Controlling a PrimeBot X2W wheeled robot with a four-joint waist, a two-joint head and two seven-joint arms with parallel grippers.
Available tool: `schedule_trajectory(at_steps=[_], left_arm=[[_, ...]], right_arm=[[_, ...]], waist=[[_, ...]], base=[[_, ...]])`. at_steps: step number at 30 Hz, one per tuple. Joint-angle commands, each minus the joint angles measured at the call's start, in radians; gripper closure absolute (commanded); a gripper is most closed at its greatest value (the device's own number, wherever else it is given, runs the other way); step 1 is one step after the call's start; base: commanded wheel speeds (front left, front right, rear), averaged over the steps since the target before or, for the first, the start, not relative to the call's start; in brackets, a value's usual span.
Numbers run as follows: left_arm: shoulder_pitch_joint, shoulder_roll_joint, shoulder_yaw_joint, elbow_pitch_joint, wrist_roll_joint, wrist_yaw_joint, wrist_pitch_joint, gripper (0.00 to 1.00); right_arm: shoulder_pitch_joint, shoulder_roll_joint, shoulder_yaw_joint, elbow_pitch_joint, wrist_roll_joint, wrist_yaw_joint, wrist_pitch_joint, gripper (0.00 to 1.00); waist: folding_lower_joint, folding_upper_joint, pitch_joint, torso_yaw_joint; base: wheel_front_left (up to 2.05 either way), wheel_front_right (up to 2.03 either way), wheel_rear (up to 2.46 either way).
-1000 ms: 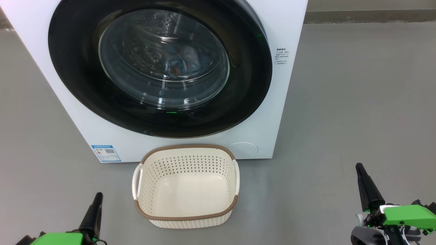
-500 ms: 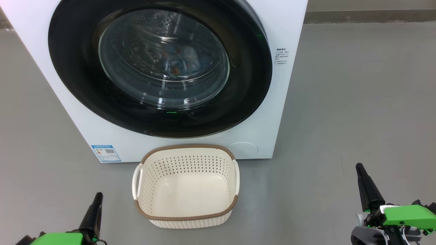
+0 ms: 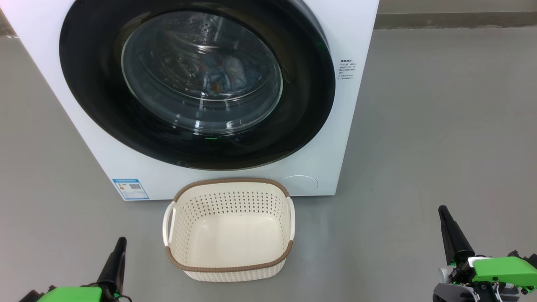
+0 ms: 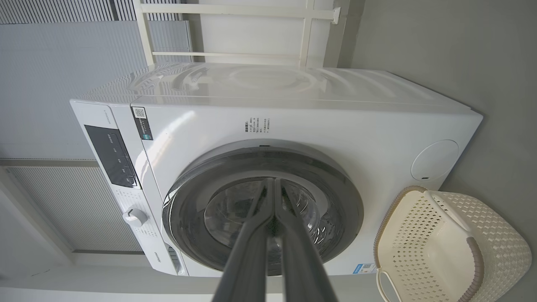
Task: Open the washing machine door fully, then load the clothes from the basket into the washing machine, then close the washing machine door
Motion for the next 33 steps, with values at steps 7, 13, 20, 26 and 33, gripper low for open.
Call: schedule_trajectory(at_steps=[7, 13, 20, 26, 33], left_arm=[[-0.048, 0.016, 0.035, -0.025, -0.008, -0.002, 0.007, 1.00], [-0.048, 0.016, 0.035, -0.025, -0.008, -0.002, 0.007, 1.00], [-0.048, 0.016, 0.035, -0.025, -0.008, -0.002, 0.007, 1.00], [-0.048, 0.016, 0.035, -0.025, -0.008, -0.002, 0.007, 1.00], [-0.048, 0.016, 0.035, -0.025, -0.008, -0.002, 0.007, 1.00]], right_arm=[[-0.013, -0.001, 0.023, -0.029, 0.004, 0.001, 0.006, 1.00], [-0.013, -0.001, 0.022, -0.029, 0.004, 0.001, 0.006, 1.00], [-0.013, -0.001, 0.022, -0.029, 0.004, 0.001, 0.006, 1.00], [-0.013, -0.001, 0.022, -0.029, 0.004, 0.001, 0.007, 1.00], [-0.013, -0.001, 0.022, -0.029, 0.004, 0.001, 0.007, 1.00]], waist=[[-0.0001, 0.0000, 0.000, 0.000], [-0.0001, 0.0000, 0.000, 0.000], [-0.0001, 0.0000, 0.000, 0.000], [-0.0001, 0.0000, 0.000, 0.000], [-0.0001, 0.0000, 0.000, 0.000]], base=[[0.00, 0.00, 0.00], [0.00, 0.00, 0.00], [0.00, 0.00, 0.00], [0.00, 0.00, 0.00], [0.00, 0.00, 0.00]])
